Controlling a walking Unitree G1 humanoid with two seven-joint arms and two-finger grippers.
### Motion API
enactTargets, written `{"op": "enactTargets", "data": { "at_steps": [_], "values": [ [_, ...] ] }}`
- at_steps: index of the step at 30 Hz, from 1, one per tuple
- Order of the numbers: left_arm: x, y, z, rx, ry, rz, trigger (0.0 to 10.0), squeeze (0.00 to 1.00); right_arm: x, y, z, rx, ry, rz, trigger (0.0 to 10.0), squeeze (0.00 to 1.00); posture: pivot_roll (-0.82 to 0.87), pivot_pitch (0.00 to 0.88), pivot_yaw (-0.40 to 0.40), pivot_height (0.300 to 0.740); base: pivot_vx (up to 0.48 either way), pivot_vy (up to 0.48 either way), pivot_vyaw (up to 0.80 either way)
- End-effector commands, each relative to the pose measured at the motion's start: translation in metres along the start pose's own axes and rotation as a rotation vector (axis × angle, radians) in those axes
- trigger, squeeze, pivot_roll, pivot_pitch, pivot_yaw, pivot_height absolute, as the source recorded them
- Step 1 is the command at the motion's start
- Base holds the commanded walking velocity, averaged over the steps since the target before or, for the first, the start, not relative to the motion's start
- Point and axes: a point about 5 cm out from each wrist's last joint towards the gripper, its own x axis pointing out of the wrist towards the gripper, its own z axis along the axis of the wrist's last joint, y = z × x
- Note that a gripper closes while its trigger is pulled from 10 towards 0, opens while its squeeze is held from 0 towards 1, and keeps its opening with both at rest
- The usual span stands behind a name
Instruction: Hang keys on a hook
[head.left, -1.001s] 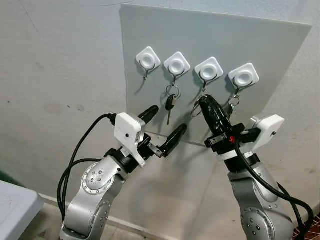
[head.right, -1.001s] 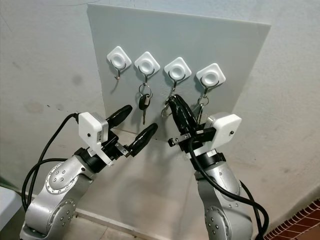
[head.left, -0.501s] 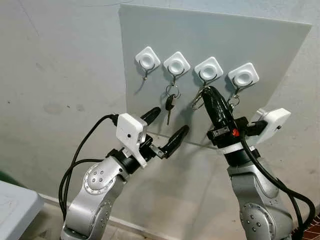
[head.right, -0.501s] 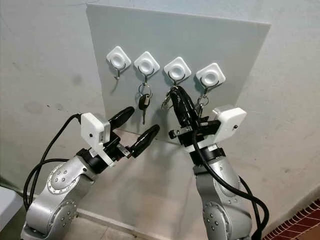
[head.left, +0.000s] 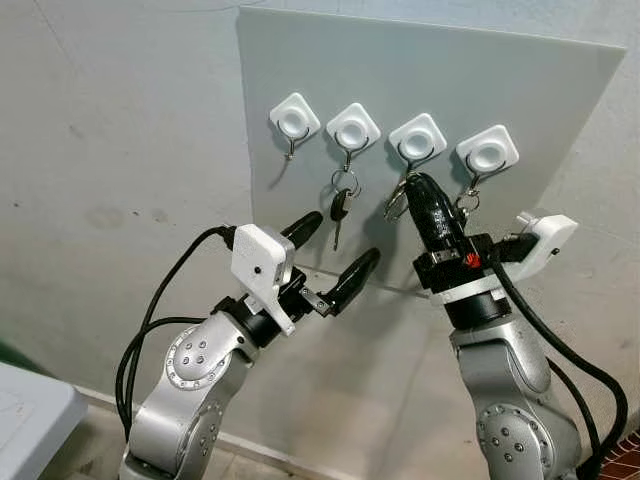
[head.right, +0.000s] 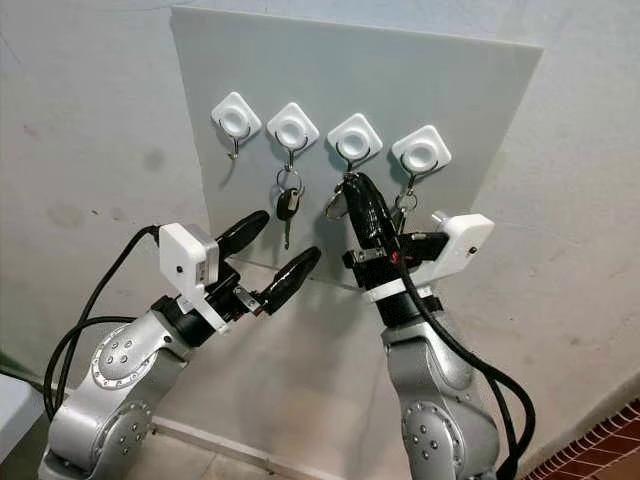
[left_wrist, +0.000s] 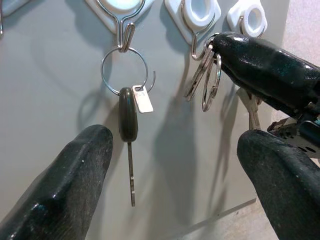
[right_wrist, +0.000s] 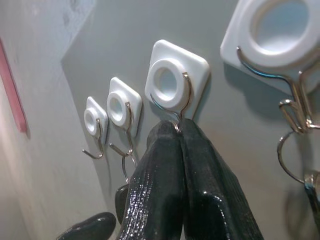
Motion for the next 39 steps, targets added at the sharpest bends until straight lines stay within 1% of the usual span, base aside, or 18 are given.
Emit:
{"op": "enactTargets", "data": {
  "at_steps": [1,4,12,15,17,23,28,29,31,32,34,39],
  "values": [
    [0.0,-0.002,0.003,0.001,-0.007,-0.001,10.0,0.0,0.0,-0.004,0.006,0.016,-0.02,-0.033,10.0,0.0,0.03,0.029,-0.024,0.74,0.0,0.0,0.0],
    [0.0,-0.002,0.003,0.0,-0.007,0.0,10.0,0.0,0.0,-0.005,0.005,0.052,-0.018,-0.048,10.0,0.0,0.03,0.03,-0.025,0.74,0.0,0.0,0.0],
    [0.001,-0.002,0.005,-0.003,-0.01,0.004,10.0,0.0,-0.005,-0.006,0.0,0.236,-0.012,-0.094,10.0,0.0,0.03,0.032,-0.025,0.74,0.0,0.0,0.0],
    [0.001,-0.001,0.005,-0.005,-0.012,0.006,10.0,0.0,-0.007,-0.004,-0.002,0.255,-0.003,-0.083,10.0,0.0,0.03,0.034,-0.025,0.74,0.0,0.0,0.0],
    [0.001,-0.001,0.005,-0.006,-0.013,0.007,10.0,0.0,-0.008,-0.003,-0.003,0.234,0.004,-0.074,10.0,0.0,0.03,0.034,-0.026,0.74,0.0,0.0,0.0],
    [0.001,-0.002,0.005,-0.013,-0.013,0.014,10.0,0.0,-0.013,-0.005,-0.01,0.257,0.033,-0.095,10.0,0.0,0.03,0.033,-0.026,0.74,0.0,0.0,0.0],
    [0.0,-0.002,0.005,-0.014,-0.013,0.016,10.0,0.0,-0.015,-0.006,-0.012,0.248,0.041,-0.096,10.0,0.0,0.04,0.03,-0.03,0.74,0.0,0.0,0.0],
    [0.0,-0.002,0.005,-0.014,-0.013,0.019,10.0,0.0,-0.016,-0.007,-0.013,0.248,0.043,-0.098,10.0,0.16,0.04,0.03,-0.03,0.74,0.0,0.0,0.0],
    [0.0,-0.002,0.005,-0.014,-0.013,0.02,10.0,0.0,-0.016,-0.007,-0.014,0.251,0.043,-0.1,10.0,0.16,0.04,0.03,-0.03,0.74,0.0,0.0,0.0],
    [0.0,-0.002,0.005,-0.016,-0.014,0.022,10.0,0.0,-0.017,-0.007,-0.014,0.253,0.044,-0.098,10.0,1.0,0.04,0.027,-0.03,0.74,0.0,0.0,0.0],
    [0.0,-0.002,0.005,-0.019,-0.016,0.022,10.0,0.0,-0.017,-0.008,-0.014,0.24,0.046,-0.103,10.0,1.0,0.04,0.027,-0.03,0.74,0.0,0.0,0.0],
    [0.001,-0.002,0.005,-0.018,-0.017,0.025,10.0,0.0,-0.018,-0.008,-0.015,0.239,0.046,-0.106,10.0,1.0,0.04,0.021,-0.032,0.74,0.0,0.0,0.0]
  ]
}}
